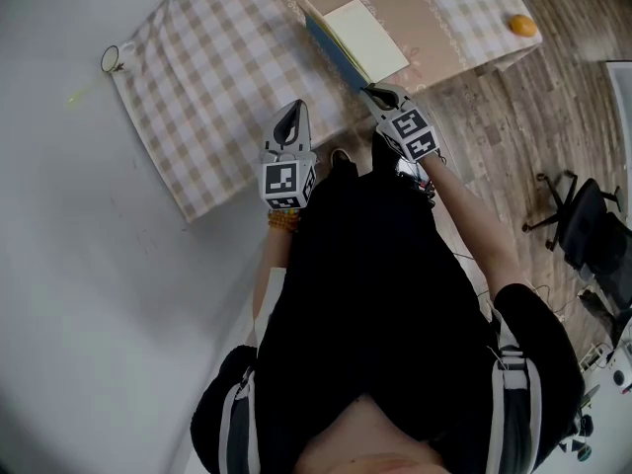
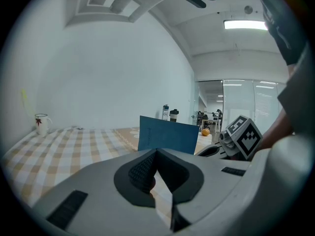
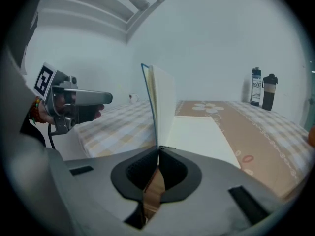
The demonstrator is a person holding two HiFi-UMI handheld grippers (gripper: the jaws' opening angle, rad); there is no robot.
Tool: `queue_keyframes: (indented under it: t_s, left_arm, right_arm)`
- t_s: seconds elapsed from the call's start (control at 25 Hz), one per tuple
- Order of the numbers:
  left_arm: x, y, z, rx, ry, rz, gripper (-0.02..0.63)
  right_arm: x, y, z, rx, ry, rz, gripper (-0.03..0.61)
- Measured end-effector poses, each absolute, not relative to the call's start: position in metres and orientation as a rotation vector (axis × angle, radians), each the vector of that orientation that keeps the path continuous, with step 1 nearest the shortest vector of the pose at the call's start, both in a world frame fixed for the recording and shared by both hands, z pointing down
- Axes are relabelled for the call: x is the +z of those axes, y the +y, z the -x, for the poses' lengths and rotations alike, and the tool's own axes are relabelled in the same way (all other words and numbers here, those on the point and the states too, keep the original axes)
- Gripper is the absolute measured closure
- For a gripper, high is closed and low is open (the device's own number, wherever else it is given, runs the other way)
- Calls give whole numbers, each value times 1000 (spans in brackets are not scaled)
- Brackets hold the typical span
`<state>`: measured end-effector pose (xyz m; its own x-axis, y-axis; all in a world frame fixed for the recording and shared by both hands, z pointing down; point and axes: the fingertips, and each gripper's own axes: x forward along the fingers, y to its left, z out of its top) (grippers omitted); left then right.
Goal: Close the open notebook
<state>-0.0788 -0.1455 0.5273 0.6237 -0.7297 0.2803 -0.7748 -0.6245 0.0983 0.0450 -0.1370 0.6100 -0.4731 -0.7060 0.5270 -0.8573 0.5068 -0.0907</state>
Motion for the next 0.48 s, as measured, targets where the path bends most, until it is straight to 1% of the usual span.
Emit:
queue_keyframes:
  t_s: [0.48]
  left_arm:
    - [532,-144,78,339,-1232,-2630,607]
  right_arm:
    - [616,-139,-57,614,-2312,-1361,565]
